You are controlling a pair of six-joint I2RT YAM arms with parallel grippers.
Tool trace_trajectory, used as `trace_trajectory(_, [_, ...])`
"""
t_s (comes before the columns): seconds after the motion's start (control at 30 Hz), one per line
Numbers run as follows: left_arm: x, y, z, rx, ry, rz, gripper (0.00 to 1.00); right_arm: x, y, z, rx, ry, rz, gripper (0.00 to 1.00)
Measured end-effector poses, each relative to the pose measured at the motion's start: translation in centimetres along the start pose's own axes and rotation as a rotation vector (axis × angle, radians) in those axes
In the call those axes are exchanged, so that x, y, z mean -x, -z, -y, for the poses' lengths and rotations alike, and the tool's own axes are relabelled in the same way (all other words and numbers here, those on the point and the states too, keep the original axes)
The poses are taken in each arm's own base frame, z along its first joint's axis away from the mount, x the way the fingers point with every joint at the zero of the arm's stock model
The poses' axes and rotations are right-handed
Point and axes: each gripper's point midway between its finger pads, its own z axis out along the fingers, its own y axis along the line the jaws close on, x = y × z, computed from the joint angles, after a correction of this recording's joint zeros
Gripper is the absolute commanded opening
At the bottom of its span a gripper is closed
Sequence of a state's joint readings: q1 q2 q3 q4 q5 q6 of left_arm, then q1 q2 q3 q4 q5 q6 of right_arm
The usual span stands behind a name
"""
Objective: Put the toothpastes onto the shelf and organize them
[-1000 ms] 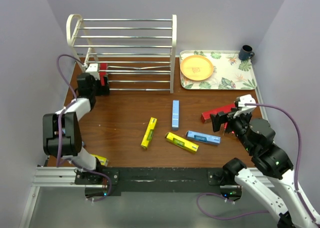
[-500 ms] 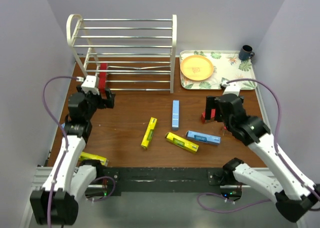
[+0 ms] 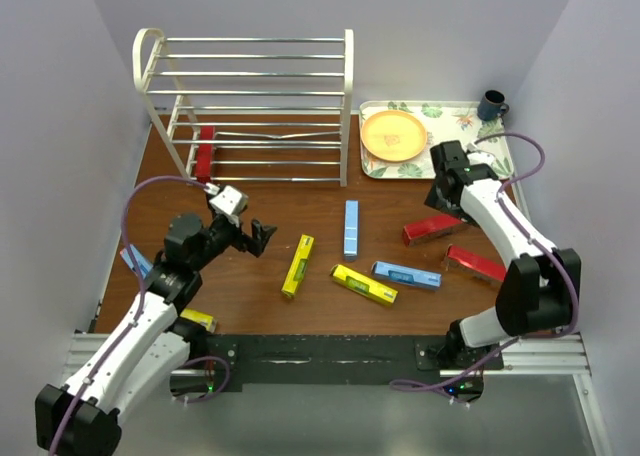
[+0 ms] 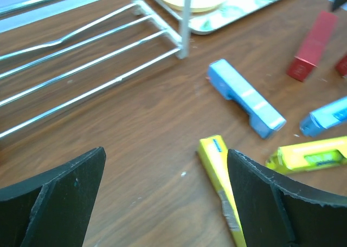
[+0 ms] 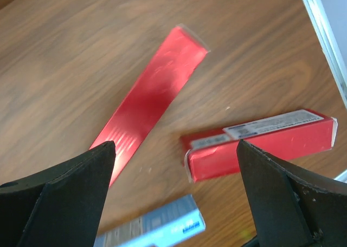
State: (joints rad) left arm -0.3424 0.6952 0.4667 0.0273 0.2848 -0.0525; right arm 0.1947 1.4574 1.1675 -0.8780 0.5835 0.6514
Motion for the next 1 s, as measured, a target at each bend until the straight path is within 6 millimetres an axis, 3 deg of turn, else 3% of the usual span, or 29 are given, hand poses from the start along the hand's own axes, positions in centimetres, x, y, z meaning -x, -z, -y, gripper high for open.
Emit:
trace_trajectory(0.13, [-0.5, -0.1, 2.4, -0.069, -0.037, 0.004, 1.00, -0.4, -3.6, 1.7, -0.092, -0.098, -0.089, 0.96])
trace_trajectory(0.3, [0.5, 0.1, 4.2, -0.113, -0.064, 0.042, 1.00, -1.9, -6.9, 1.5, -0.126, -0.173, -0.193, 0.91])
trace_trajectory(0.53, [0.5, 0.0, 4.3, -0.110, -0.099, 0.046, 1.00, -0.4, -8.7, -1.0, -0.035, -0.298, -0.201, 0.89])
trace_trajectory(1.0, [-2.5, -1.4, 3.9, -0.108, -0.102, -0.069, 1.00, 0.2, -10.3, -0.6, -0.015, -0.418, -0.207, 0.88])
